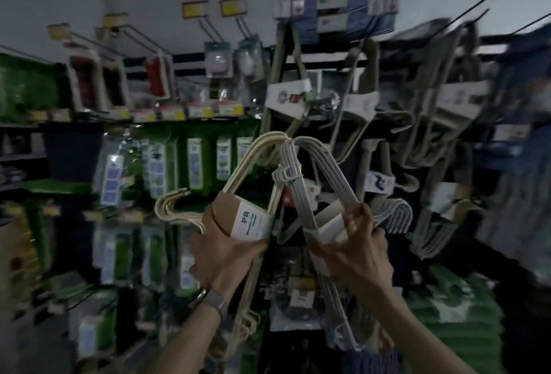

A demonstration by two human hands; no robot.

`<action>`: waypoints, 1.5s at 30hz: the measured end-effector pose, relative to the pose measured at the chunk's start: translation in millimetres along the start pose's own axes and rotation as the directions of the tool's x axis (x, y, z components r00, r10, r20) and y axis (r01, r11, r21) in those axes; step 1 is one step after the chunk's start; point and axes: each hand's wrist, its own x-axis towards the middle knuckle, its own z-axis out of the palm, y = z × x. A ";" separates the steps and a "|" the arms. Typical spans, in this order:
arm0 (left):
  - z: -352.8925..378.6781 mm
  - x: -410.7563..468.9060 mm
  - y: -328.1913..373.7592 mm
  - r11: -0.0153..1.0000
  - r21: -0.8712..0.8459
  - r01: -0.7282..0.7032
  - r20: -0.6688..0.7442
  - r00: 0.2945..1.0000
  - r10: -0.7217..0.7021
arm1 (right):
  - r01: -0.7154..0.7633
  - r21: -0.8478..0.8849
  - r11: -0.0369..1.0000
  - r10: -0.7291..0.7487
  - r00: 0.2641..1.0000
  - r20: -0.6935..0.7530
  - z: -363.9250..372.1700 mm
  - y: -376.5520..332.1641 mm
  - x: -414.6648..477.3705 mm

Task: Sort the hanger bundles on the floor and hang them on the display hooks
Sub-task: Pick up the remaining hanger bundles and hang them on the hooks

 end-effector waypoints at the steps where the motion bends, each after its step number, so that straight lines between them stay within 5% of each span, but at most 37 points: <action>1: 7.9 6.7 -0.3 0.999 -0.031 -0.022 0.016 1.000 0.022 | -0.012 0.002 1.000 0.012 1.000 -0.029 -5.2 1.2 2.6; 9: 63.6 2.5 52.3 0.994 0.031 -0.101 0.169 0.981 0.094 | -0.213 -0.131 0.968 0.182 0.960 -0.212 -62.2 34.4 15.2; 13: 99.2 -9.7 73.0 0.989 -0.079 -0.129 0.241 0.960 0.144 | -0.265 -0.152 0.952 0.216 0.936 -0.279 -95.3 58.6 24.0; 16: 122.7 -24.5 84.4 0.990 -0.119 -0.073 0.275 0.956 0.103 | -0.289 -0.152 0.945 0.233 0.923 -0.306 -114.5 77.9 32.8; 19: 129.1 -55.6 121.2 0.972 -0.222 0.075 0.522 0.851 0.054 | -0.308 -0.128 0.943 0.259 0.918 -0.302 -130.7 104.8 39.7; 21: 147.8 -66.7 128.6 0.962 -0.250 0.112 0.558 0.828 0.048 | -0.338 -0.117 0.934 0.294 0.912 -0.286 -142.1 125.4 46.3; 26: 245.7 -49.7 97.5 0.930 -0.366 0.013 0.340 0.933 0.121 | -0.416 -0.128 0.900 0.377 0.892 -0.251 -174.0 182.3 74.0; 31: 278.7 -72.1 122.5 0.983 -0.146 -0.107 0.243 0.960 0.140 | -0.474 -0.161 0.866 0.438 0.874 -0.211 -207.4 237.4 116.2; 33: 288.1 -80.6 130.0 0.995 0.007 -0.103 0.236 0.967 0.098 | -0.487 -0.167 0.857 0.453 0.868 -0.204 -220.0 257.0 137.0; 45: 322.9 -77.9 148.9 0.986 0.138 -0.098 0.225 0.972 0.065 | -0.490 -0.115 0.864 0.472 0.868 -0.152 -257.1 279.4 212.9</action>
